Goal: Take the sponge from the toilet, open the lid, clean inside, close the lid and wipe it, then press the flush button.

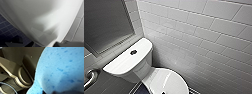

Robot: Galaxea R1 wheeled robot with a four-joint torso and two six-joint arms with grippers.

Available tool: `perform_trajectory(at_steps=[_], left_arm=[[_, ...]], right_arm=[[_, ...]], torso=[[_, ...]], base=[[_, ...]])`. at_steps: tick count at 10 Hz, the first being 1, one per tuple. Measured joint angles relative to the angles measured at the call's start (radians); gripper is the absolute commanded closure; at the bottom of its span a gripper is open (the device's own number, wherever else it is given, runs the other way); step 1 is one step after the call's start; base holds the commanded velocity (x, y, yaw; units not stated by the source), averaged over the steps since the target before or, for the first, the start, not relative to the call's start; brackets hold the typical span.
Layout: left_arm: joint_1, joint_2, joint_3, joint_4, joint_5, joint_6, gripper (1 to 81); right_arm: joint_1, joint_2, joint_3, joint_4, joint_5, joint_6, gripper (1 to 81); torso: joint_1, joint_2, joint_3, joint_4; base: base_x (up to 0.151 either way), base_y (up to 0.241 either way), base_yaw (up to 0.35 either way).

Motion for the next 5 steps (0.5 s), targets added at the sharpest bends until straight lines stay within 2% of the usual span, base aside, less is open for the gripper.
perform_trajectory(at_steps=[2,5], left_arm=[[0.0,0.0,0.0,-0.006,0.0,-0.001,1.0],[-0.006,-0.017,0.004,-0.048,0.004,-0.045,1.0]], right_arm=[[0.004,0.0,0.0,0.0,0.0,0.0,81.1],[0.005,0.008,-0.001,0.0,0.0,0.0,81.1]], torso=[[0.0,0.0,0.0,0.0],[0.0,0.0,0.0,0.0]], base=[[0.0,0.0,0.0],[0.0,0.0,0.0]])
